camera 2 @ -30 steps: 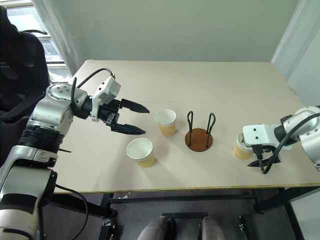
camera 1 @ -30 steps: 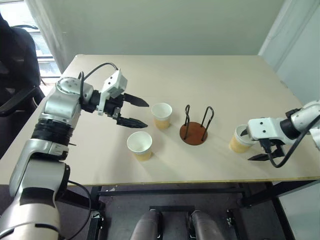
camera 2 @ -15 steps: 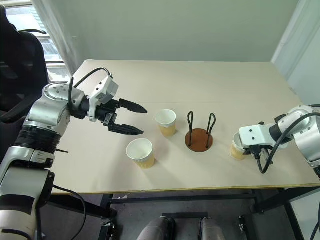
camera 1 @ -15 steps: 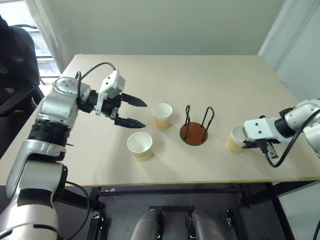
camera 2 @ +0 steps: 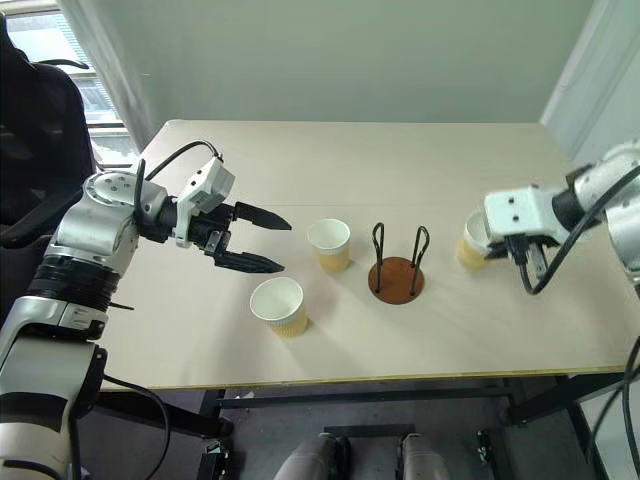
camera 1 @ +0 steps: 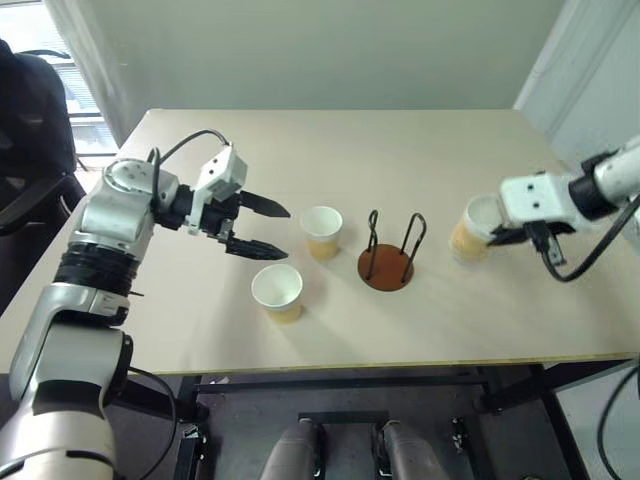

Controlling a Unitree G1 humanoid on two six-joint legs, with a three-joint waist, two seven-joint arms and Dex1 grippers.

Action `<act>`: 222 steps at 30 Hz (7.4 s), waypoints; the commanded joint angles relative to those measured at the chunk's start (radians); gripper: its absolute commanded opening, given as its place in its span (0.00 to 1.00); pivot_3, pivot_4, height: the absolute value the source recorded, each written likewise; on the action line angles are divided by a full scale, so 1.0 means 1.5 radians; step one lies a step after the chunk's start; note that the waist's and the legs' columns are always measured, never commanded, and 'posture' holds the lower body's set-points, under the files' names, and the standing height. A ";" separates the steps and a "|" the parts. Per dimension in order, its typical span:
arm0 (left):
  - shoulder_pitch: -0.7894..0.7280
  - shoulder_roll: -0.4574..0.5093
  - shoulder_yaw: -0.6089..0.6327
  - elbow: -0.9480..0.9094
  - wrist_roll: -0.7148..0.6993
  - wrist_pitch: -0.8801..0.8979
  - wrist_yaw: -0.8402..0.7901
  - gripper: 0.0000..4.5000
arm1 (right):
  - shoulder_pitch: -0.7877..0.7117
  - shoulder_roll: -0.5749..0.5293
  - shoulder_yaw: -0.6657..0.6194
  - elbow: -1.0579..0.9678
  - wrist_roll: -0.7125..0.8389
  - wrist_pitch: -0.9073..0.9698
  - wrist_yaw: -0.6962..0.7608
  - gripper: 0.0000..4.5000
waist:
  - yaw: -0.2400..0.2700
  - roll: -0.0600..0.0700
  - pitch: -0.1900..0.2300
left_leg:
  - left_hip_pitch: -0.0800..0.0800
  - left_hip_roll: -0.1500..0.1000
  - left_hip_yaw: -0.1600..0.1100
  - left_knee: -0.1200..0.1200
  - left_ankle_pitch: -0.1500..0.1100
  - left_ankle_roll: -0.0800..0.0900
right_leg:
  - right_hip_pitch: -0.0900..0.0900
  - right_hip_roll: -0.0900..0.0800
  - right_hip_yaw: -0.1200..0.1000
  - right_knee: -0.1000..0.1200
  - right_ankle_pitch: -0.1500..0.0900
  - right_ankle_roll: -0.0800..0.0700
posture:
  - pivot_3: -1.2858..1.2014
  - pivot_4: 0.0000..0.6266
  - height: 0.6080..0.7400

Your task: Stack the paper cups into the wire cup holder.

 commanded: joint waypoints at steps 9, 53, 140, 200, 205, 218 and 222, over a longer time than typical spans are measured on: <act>-0.022 0.005 0.006 0.020 0.001 -0.021 -0.023 1.00 | -0.142 0.043 -0.006 -0.003 0.024 0.077 0.003 0.00 | 0.001 0.000 0.000 | -0.001 0.000 0.000 0.000 -0.002 0.000 | -0.001 0.000 0.000 -0.001 -0.001 -0.001 | 0.52 0.24 1.00; -0.005 0.025 0.035 -0.009 0.005 -0.003 -0.023 1.00 | -0.105 0.104 0.055 -0.044 0.036 0.033 0.003 0.00 | 0.001 0.000 0.000 | -0.001 0.000 -0.002 0.000 -0.002 -0.001 | -0.001 0.000 -0.002 0.001 -0.003 -0.003 | 0.52 0.24 1.00; -0.319 -0.224 -0.114 0.416 0.462 -0.526 0.039 1.00 | 0.028 -0.017 -0.194 -0.038 0.340 0.340 -0.082 0.67 | 0.011 0.000 0.000 | -0.004 -0.002 -0.003 0.003 -0.005 0.002 | -0.002 0.000 -0.002 0.002 -0.002 0.007 | 0.52 0.24 1.00; -0.481 -0.227 -0.104 0.492 0.483 -0.468 -0.023 0.01 | 0.027 -0.002 -0.135 0.137 0.259 0.048 0.003 0.67 | 0.013 0.000 0.000 | -0.005 -0.002 -0.002 0.008 -0.006 0.005 | 0.000 -0.001 -0.002 0.002 -0.003 0.006 | 0.52 0.24 1.00; -0.516 -0.244 -0.121 0.493 0.439 -0.442 -0.023 0.01 | 0.022 -0.013 -0.115 0.153 0.268 0.035 0.003 0.67 | 0.011 0.000 0.000 | -0.004 -0.001 -0.001 0.008 -0.007 0.005 | 0.000 -0.001 -0.001 0.001 -0.003 0.006 | 0.52 0.24 1.00; -0.561 -0.314 -0.159 0.466 0.311 -0.377 -0.023 0.01 | 0.023 -0.046 -0.079 0.162 0.292 0.020 0.003 0.67 | 0.011 -0.001 0.000 | -0.004 0.000 0.002 0.008 -0.009 0.006 | 0.000 -0.001 -0.001 0.001 -0.002 0.010 | 0.52 0.24 1.00; -0.558 -0.332 -0.179 0.449 0.272 -0.366 -0.023 0.01 | 0.028 -0.053 -0.077 0.158 0.296 0.018 0.003 0.67 | 0.012 -0.001 0.000 | -0.004 0.000 0.002 0.009 -0.009 0.007 | 0.000 -0.001 -0.001 0.001 -0.002 0.011 | 0.52 0.24 1.00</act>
